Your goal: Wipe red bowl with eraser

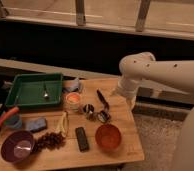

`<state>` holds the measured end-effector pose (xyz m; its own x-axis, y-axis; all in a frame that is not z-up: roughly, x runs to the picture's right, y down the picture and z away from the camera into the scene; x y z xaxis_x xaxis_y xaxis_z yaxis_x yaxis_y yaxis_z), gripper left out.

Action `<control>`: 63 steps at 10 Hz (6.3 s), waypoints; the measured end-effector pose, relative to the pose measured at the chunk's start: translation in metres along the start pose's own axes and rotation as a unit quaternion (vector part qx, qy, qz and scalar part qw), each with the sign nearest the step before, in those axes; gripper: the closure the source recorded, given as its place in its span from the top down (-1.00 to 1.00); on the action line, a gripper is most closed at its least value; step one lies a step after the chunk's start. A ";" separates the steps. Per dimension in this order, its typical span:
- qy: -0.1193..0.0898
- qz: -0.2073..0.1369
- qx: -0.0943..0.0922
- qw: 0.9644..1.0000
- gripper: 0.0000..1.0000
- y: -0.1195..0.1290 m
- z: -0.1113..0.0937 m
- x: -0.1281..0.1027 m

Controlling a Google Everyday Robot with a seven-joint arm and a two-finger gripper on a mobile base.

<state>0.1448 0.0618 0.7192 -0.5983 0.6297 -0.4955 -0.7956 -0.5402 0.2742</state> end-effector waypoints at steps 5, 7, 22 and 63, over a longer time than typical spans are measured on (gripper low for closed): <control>0.000 0.000 0.000 1.000 0.44 0.000 0.000 0.000; 0.000 0.000 0.000 1.000 0.44 0.000 0.000 0.000; -0.001 0.000 0.000 1.000 0.44 0.000 -0.001 0.000; 0.231 -0.338 0.082 0.909 0.44 0.089 0.173 0.221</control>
<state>-0.0742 0.2496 0.7765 0.1059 0.4652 -0.8788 -0.9927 -0.0022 -0.1208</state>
